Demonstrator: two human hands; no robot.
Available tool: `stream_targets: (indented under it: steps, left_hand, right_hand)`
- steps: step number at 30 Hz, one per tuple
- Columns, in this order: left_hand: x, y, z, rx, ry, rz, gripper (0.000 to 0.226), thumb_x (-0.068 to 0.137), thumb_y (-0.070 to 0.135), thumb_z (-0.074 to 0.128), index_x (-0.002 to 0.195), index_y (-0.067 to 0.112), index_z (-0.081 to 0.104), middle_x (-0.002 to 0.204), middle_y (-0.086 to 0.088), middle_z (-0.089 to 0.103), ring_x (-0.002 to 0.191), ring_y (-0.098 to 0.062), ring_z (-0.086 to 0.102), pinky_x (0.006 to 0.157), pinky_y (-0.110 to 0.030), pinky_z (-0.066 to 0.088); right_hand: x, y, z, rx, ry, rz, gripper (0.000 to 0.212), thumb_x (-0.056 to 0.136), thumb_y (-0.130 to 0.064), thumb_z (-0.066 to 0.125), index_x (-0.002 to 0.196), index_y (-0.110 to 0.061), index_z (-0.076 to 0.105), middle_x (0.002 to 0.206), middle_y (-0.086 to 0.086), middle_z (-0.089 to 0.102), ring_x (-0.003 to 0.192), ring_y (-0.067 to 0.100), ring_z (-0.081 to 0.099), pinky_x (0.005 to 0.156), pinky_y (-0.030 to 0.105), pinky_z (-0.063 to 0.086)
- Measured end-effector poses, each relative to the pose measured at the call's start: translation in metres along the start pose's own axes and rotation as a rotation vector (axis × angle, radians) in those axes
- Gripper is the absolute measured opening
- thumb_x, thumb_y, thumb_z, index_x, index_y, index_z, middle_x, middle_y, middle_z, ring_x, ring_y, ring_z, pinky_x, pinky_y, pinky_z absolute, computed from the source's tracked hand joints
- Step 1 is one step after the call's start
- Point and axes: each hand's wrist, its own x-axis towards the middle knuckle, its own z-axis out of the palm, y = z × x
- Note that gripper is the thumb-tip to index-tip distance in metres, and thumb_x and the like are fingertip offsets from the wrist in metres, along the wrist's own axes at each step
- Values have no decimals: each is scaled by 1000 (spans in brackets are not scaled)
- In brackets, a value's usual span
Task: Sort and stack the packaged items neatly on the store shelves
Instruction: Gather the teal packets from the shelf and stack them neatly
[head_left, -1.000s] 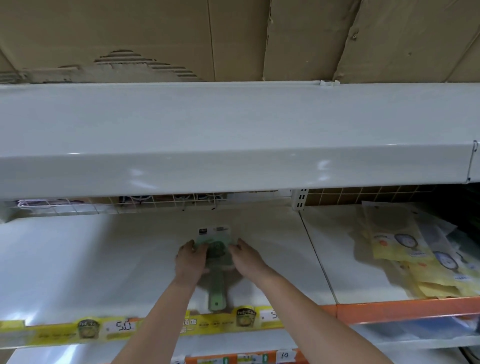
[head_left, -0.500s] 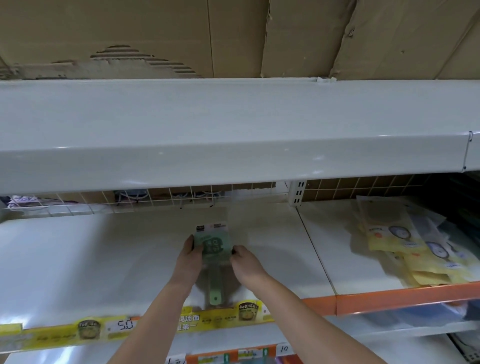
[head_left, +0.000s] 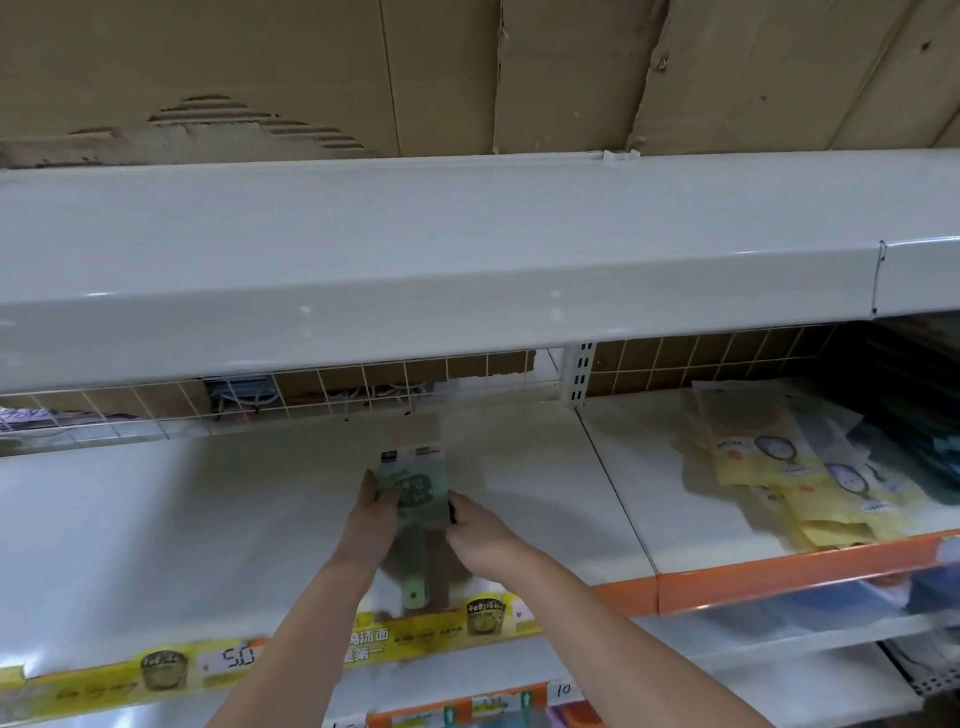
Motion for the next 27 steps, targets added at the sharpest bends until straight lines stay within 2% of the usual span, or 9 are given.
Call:
stream_targets:
  steps: [2, 5, 8, 11, 14, 16, 20, 24, 27]
  left_hand:
    - [-4, 9, -3, -12, 30, 4, 38, 98, 14, 43, 135, 6, 38, 125, -16, 56, 100, -28, 56, 80, -32, 43]
    - [-7, 24, -7, 56, 162, 37, 56, 89, 20, 51, 141, 4, 35, 133, -20, 51, 114, -35, 53, 93, -39, 44]
    - [-14, 42, 5, 168, 328, 175, 43, 91, 13, 47, 132, 0, 46, 128, -23, 53, 111, -38, 53, 83, -38, 44]
    - [-24, 61, 41, 228, 361, 336, 46, 81, 26, 45, 121, 6, 56, 119, -20, 59, 105, -37, 58, 84, -44, 49]
    - [-37, 74, 94, 244, 361, 414, 29, 89, 8, 50, 117, 4, 58, 116, -18, 61, 104, -35, 58, 86, -41, 46]
    - [-49, 80, 134, 227, 327, 378, 26, 92, 6, 48, 117, 5, 56, 113, -14, 59, 101, -31, 57, 83, -35, 42]
    - [-68, 83, 217, 137, 61, 264, 28, 93, 14, 52, 120, 9, 54, 114, -7, 58, 95, -21, 55, 65, -23, 39]
    - [-74, 90, 301, 263, -165, 238, 44, 96, 33, 50, 138, 19, 47, 140, 0, 45, 122, -19, 48, 82, -21, 39]
    - [-74, 98, 358, 349, -172, 205, 59, 93, 47, 51, 143, 18, 39, 148, -6, 40, 131, -26, 43, 102, -34, 41]
  right_hand:
    - [0, 5, -8, 20, -3, -6, 43, 90, -14, 38, 131, -22, 50, 134, 3, 55, 122, 24, 50, 101, 33, 42]
    - [-3, 17, -32, 12, 116, 42, 45, 92, -9, 41, 135, -20, 49, 139, 4, 50, 124, 24, 51, 92, 25, 43]
    - [-12, 32, -66, 139, 255, 57, 32, 93, -11, 44, 119, -16, 62, 123, 7, 63, 103, 24, 64, 91, 32, 51]
    - [-31, 42, -109, 241, 320, -10, 21, 93, -6, 46, 102, -15, 63, 98, 4, 66, 75, 16, 65, 76, 26, 53]
    - [-46, 56, -157, 244, 384, -70, 24, 92, -1, 43, 94, -18, 60, 93, 5, 64, 80, 17, 62, 79, 30, 53]
    - [-54, 70, -192, 133, 447, -84, 24, 92, -4, 44, 97, -20, 61, 96, 5, 65, 87, 23, 63, 80, 32, 51]
    - [-68, 109, -273, -223, 664, -54, 23, 92, -17, 50, 111, -16, 63, 107, 2, 68, 100, 23, 62, 79, 27, 44]
    - [-80, 158, -344, -497, 872, 168, 40, 90, -37, 52, 120, -13, 61, 123, 12, 61, 117, 32, 51, 99, 40, 41]
    - [-95, 184, -380, -374, 871, 340, 61, 89, -51, 48, 136, -12, 47, 139, 14, 48, 128, 34, 39, 103, 43, 37]
